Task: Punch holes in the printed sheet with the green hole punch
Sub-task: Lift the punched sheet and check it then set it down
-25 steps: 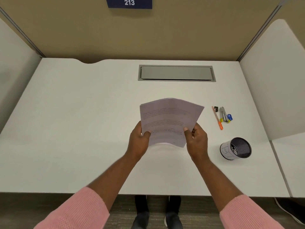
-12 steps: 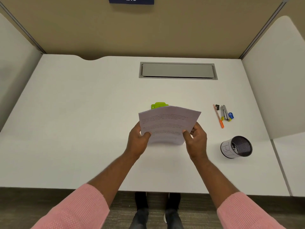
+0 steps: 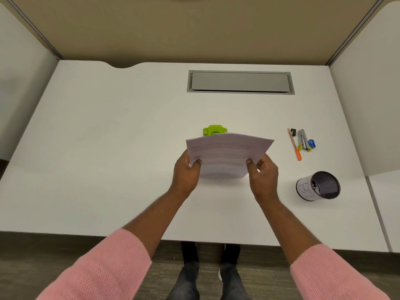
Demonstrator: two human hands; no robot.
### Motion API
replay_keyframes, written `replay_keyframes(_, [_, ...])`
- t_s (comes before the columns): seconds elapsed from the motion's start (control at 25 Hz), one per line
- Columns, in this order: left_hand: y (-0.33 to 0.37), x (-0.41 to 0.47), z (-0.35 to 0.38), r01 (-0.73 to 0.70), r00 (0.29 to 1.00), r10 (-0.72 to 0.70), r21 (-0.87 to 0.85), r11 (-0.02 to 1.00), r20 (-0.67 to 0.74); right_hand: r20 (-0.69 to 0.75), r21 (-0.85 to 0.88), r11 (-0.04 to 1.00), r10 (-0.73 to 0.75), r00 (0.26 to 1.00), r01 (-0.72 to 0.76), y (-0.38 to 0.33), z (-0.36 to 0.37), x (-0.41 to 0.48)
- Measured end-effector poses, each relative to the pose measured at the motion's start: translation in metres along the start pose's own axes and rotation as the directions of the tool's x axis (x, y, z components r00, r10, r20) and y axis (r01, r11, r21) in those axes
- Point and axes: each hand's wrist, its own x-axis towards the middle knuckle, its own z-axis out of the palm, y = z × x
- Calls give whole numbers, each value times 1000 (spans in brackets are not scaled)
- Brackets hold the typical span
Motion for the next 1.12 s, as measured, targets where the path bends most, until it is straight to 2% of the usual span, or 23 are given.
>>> replay_keyframes(0.16, [-2,5,-1,-25,1000,25,-4,1000,-13,-42,14,999,-39,998,39,0,0,3])
replay_keyframes(0.44, [-19,10,2,54,998,-55,36,998,44,40,-61,995,84,996,-82,16,7,5])
replay_keyframes(0.6, [-21,10,7,-1,1000,1,39,999,19,17,-55,994,95,995,-94,18,6,8])
replay_keyframes(0.76, [-14,13,10,-63,998,63,14,998,2,-19,-45,999,13,1000,-14,16,3,12])
replay_keyframes(0.92, [-22,18,11,-15,998,10,92,996,58,55,-78,993,96,994,-91,25,2,13])
replay_keyframes(1.0, [-23,22,9,-33,998,26,131,991,52,36,-99,992,77,996,-74,24,6,17])
replay_keyframes(1.12, [-15,31,0,-36,999,33,90,995,34,6,-80,997,-9,1000,10,5,20,26])
